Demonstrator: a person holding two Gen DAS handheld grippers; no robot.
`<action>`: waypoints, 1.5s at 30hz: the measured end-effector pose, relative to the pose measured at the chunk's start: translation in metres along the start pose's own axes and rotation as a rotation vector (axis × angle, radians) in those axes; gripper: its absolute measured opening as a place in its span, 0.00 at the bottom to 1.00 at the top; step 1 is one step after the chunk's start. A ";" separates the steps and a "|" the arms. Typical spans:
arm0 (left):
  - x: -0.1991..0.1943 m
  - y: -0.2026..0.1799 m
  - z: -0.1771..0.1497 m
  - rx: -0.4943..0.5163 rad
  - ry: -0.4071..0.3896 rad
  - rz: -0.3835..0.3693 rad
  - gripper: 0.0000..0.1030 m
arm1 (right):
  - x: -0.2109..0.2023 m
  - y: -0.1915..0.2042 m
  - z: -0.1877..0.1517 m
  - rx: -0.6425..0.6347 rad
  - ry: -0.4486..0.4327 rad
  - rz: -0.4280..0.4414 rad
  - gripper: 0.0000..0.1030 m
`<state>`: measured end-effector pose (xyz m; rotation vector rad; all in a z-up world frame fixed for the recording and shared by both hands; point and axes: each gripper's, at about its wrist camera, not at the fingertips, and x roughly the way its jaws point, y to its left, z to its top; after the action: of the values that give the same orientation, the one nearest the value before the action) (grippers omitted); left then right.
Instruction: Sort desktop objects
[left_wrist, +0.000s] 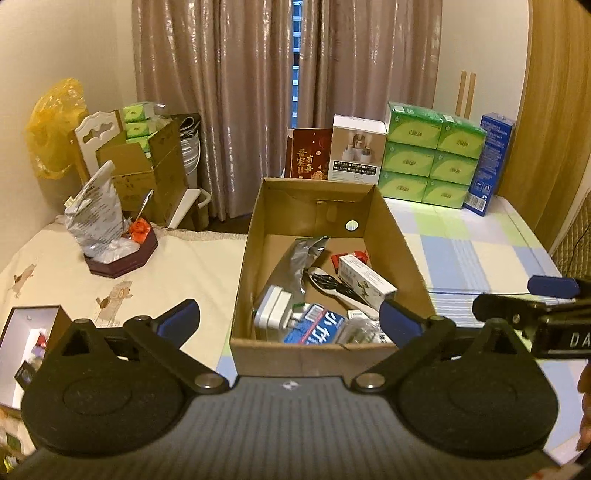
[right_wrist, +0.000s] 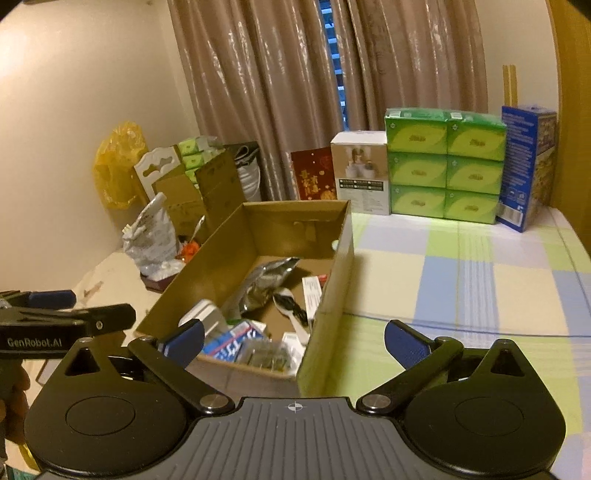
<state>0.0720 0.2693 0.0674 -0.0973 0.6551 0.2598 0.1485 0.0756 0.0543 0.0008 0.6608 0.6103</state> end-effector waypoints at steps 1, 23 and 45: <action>-0.006 -0.001 -0.002 -0.006 0.000 0.001 0.99 | -0.005 0.002 -0.002 -0.008 -0.003 -0.013 0.98; -0.111 -0.026 -0.043 -0.075 0.013 -0.014 0.99 | -0.098 0.020 -0.036 -0.034 0.028 -0.060 0.98; -0.133 -0.042 -0.063 -0.060 0.010 -0.018 0.99 | -0.121 0.025 -0.058 -0.024 0.038 -0.080 0.98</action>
<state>-0.0550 0.1908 0.0993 -0.1625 0.6562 0.2616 0.0267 0.0211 0.0821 -0.0589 0.6868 0.5425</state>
